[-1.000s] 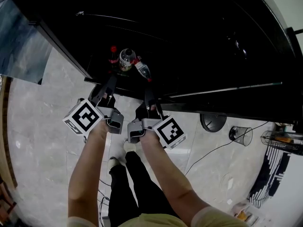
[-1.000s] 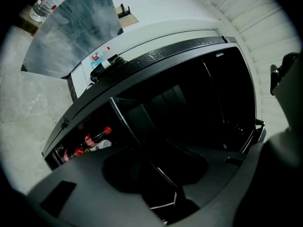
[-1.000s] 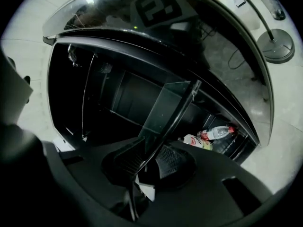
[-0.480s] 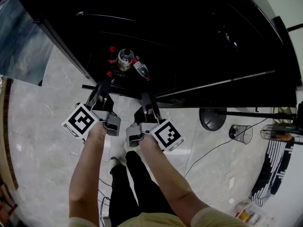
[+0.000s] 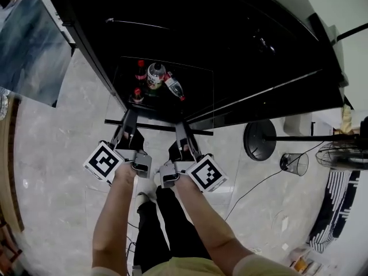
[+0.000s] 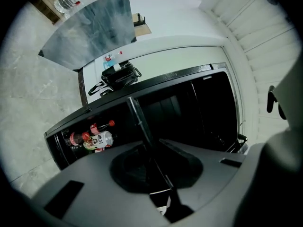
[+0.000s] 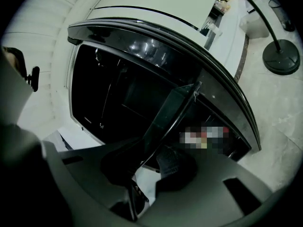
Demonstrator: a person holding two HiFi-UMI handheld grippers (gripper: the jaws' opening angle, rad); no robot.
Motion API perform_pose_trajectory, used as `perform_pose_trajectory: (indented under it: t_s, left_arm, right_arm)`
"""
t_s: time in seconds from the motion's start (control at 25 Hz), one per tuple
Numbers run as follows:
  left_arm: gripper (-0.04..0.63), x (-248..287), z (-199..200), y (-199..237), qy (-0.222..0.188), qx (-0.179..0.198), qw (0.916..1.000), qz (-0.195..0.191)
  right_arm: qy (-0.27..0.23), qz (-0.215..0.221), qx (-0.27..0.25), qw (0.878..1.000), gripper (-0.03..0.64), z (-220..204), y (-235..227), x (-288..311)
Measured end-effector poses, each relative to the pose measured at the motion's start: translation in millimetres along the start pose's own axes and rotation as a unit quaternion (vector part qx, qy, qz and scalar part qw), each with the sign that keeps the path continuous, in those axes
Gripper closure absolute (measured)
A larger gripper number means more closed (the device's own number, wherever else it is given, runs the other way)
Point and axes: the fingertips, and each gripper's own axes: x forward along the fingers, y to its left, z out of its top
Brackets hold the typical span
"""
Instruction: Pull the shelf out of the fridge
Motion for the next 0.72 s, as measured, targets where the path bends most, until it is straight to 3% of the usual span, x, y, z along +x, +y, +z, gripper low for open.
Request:
perform_pose_trajectory:
  t_s: [0.52,0.72]
  left_arm:
    - [0.538,-67,3,-54,-0.015,0.012,0.9998,-0.006]
    - [0.538,-96,5,-76,-0.017,0.012,0.9998,-0.001]
  right_arm:
    - [-0.006,0.036,-0.01,0.999,0.529,-6,56,-61]
    - [0.002,0.031,0.002,1.0,0.529,-12,79,-87]
